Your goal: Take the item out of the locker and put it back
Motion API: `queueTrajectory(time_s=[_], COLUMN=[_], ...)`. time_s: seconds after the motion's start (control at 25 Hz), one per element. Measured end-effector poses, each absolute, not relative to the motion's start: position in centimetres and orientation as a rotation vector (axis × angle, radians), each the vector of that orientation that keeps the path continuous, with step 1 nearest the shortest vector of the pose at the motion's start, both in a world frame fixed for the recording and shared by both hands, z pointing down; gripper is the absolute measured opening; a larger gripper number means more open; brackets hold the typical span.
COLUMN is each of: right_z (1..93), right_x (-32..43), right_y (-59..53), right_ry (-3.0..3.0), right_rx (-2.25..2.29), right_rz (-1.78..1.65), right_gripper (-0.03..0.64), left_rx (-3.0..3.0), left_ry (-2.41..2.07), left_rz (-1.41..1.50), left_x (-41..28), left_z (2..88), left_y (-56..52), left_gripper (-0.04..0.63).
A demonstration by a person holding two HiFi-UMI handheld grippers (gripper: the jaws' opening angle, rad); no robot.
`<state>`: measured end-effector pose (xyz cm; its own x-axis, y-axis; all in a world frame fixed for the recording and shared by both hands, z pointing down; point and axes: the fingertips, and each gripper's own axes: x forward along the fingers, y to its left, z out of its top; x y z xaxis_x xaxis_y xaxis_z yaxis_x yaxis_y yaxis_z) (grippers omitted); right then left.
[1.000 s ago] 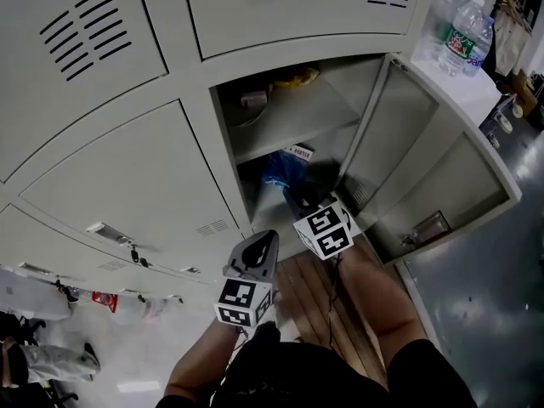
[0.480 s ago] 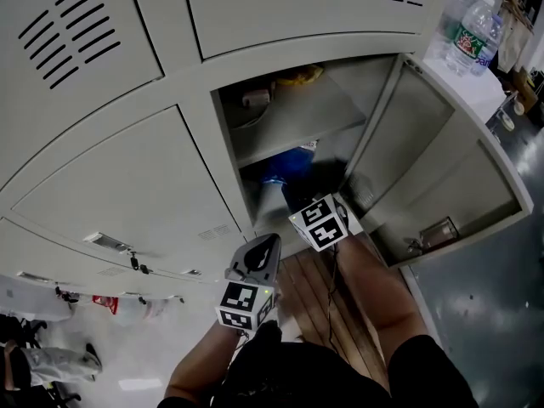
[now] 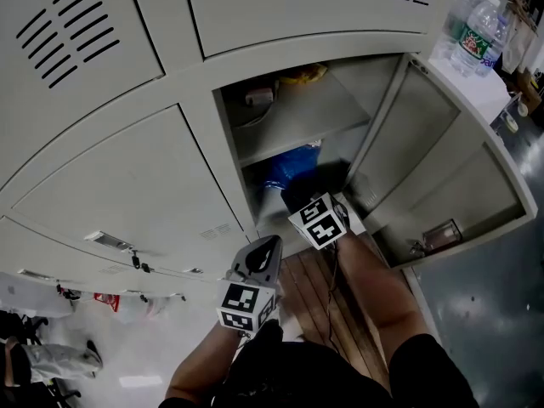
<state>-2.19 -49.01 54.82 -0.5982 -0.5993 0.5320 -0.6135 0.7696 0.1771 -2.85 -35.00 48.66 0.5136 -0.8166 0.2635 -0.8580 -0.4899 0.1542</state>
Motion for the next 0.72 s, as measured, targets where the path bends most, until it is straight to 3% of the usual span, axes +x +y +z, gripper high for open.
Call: queueTrajectory(time_s=[0.44,0.64,0.72], right_z=[54.7,53.2,52.8], right_x=[-2.1,-2.0,-1.6], right_y=[-48.5,-48.2,-47.8], right_ry=[-2.402,-2.453,-2.446], right_rx=[0.891,0.914,0.928], right_rz=[0.012,-0.02,-0.02], right_gripper=[0.173,0.147,0.093], left_rx=[2.488,2.492,2.491], left_ry=[-1.423,-1.437,-1.447], left_rz=[0.218,0.214,0.208], left_x=[-2.7,-2.7,-2.6], left_z=[48.4,47.9,47.6], left_y=[-34.3,-33.9,-33.8], left_gripper=[0.003,0.003,0.003])
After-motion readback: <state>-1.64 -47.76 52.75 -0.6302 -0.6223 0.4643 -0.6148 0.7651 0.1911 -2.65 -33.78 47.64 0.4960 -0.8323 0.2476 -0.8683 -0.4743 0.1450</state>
